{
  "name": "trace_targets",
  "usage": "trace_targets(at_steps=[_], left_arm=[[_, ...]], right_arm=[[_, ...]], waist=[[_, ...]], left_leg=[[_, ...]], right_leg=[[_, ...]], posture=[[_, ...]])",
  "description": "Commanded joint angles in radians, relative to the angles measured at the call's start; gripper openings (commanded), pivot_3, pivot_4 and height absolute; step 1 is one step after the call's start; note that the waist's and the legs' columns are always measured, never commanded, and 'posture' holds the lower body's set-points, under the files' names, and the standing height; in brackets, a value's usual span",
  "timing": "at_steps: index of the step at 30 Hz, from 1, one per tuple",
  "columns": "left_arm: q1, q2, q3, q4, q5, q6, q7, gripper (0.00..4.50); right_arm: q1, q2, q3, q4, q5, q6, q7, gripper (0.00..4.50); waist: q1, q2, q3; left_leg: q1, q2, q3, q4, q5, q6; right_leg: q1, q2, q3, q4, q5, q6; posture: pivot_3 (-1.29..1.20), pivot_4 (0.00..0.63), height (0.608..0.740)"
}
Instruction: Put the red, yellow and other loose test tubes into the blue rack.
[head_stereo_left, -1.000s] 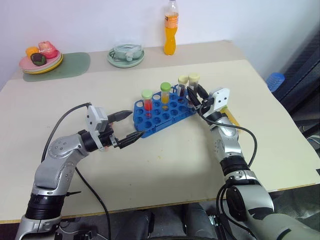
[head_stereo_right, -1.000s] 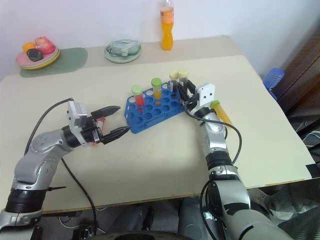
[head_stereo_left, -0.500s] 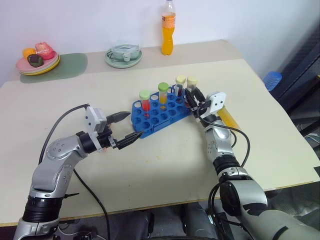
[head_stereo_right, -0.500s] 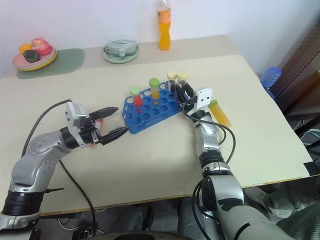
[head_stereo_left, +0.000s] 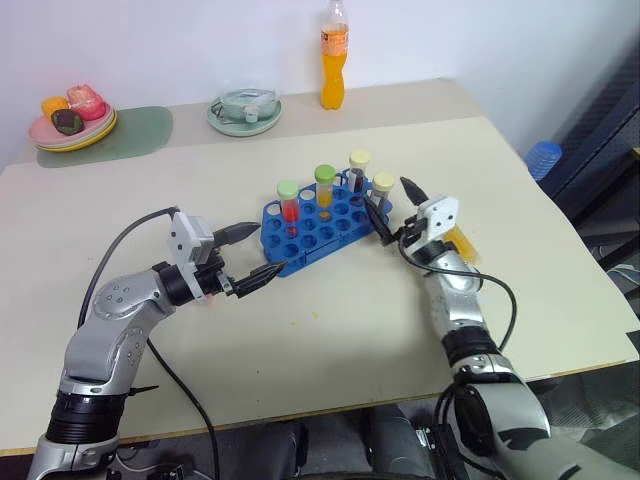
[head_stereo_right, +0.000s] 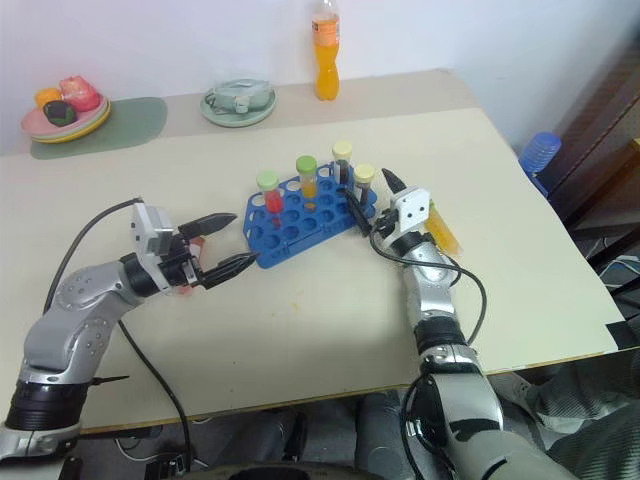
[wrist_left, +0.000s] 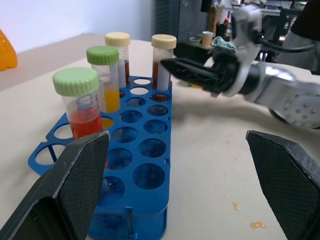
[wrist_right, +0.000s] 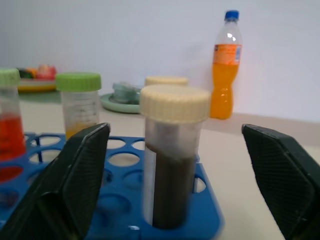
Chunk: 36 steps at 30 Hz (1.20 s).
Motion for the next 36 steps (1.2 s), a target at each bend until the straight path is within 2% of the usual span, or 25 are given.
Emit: trace_targets(at_steps=[1, 6, 7, 10, 13, 16, 22, 29, 32, 36], left_arm=[[-0.012, -0.002, 0.003, -0.019, -0.002, -0.023, -0.015, 4.50], [-0.014, 0.011, -0.035, -0.014, -0.013, -0.015, -0.098, 4.50], [-0.019, 0.013, -0.043, -0.009, -0.014, -0.015, -0.119, 4.50], [-0.036, 0.017, -0.062, 0.001, -0.031, -0.008, -0.178, 4.50], [-0.058, 0.028, -0.082, 0.011, -0.057, 0.009, -0.256, 4.50], [-0.078, 0.030, -0.099, 0.026, -0.054, 0.006, -0.296, 4.50], [-0.104, 0.026, -0.125, 0.045, -0.022, -0.015, -0.316, 4.50], [-0.076, 0.032, -0.122, 0.027, -0.007, -0.028, -0.308, 4.50], [-0.068, 0.033, -0.117, 0.018, -0.002, -0.029, -0.295, 4.50], [-0.050, 0.036, -0.105, -0.001, -0.003, -0.024, -0.276, 4.50]], right_arm=[[0.088, -0.087, 0.038, -0.307, -0.040, 0.175, 0.000, 4.29], [0.251, -0.268, 0.009, -0.767, 0.016, 0.660, -0.006, 4.29], [0.261, -0.329, -0.005, -0.829, 0.031, 0.821, -0.003, 4.29], [0.231, -0.457, -0.050, -0.919, 0.094, 1.165, -0.001, 4.29], [0.115, -0.554, -0.061, -0.836, 0.156, 1.432, 0.034, 4.29], [0.029, -0.595, -0.031, -0.733, 0.151, 1.533, 0.037, 4.29], [-0.179, -0.602, 0.046, -0.457, 0.132, 1.676, 0.047, 4.29], [-0.340, -0.613, 0.218, -0.190, 0.036, 1.585, 0.123, 4.29], [-0.382, -0.601, 0.275, -0.095, -0.006, 1.533, 0.161, 3.40], [-0.417, -0.577, 0.323, 0.013, -0.057, 1.461, 0.190, 1.29]], waist=[[0.004, 0.000, 0.000], [0.029, 0.001, 0.000], [0.031, 0.001, 0.000], [0.044, 0.001, 0.000], [0.050, 0.001, 0.000], [0.054, 0.001, 0.000], [0.053, 0.001, 0.001], [0.053, 0.001, 0.001], [0.053, 0.001, 0.001], [0.051, 0.001, 0.001]], left_leg=[[0.000, 0.000, 0.000, 0.000, 0.000, 0.000], [-0.001, 0.000, 0.001, 0.001, 0.000, 0.000], [-0.001, 0.000, 0.001, 0.001, 0.000, 0.000], [-0.001, -0.001, 0.002, 0.003, 0.000, 0.000], [-0.001, 0.000, 0.002, 0.003, 0.000, 0.000], [-0.001, 0.000, 0.002, 0.002, 0.000, 0.001], [-0.002, 0.000, 0.002, 0.003, 0.000, 0.001], [-0.002, 0.000, 0.002, 0.002, 0.000, 0.001], [-0.003, 0.000, 0.002, 0.002, 0.000, 0.001], [-0.002, 0.000, 0.002, 0.002, 0.000, 0.001]], right_leg=[[0.000, 0.000, 0.000, 0.000, 0.000, 0.000], [-0.001, 0.000, 0.001, -0.001, 0.000, 0.000], [-0.001, -0.001, 0.001, 0.000, 0.000, 0.000], [0.001, -0.001, 0.001, -0.001, 0.000, 0.000], [0.001, -0.001, 0.001, -0.001, 0.000, 0.000], [0.001, -0.001, 0.001, -0.002, 0.000, 0.000], [0.000, -0.002, 0.001, -0.002, 0.000, 0.000], [0.000, -0.002, 0.001, -0.002, 0.000, 0.000], [0.000, -0.002, 0.000, -0.002, 0.000, 0.000], [0.000, -0.002, 0.000, -0.002, 0.000, 0.000]], posture=[[0.00, 0.150, 0.740], [0.00, 0.150, 0.740], [0.00, 0.150, 0.740], [0.00, 0.150, 0.740], [0.00, 0.150, 0.740], [0.00, 0.150, 0.740], [0.00, 0.150, 0.740], [0.00, 0.150, 0.740], [0.00, 0.150, 0.740], [0.00, 0.150, 0.740]])
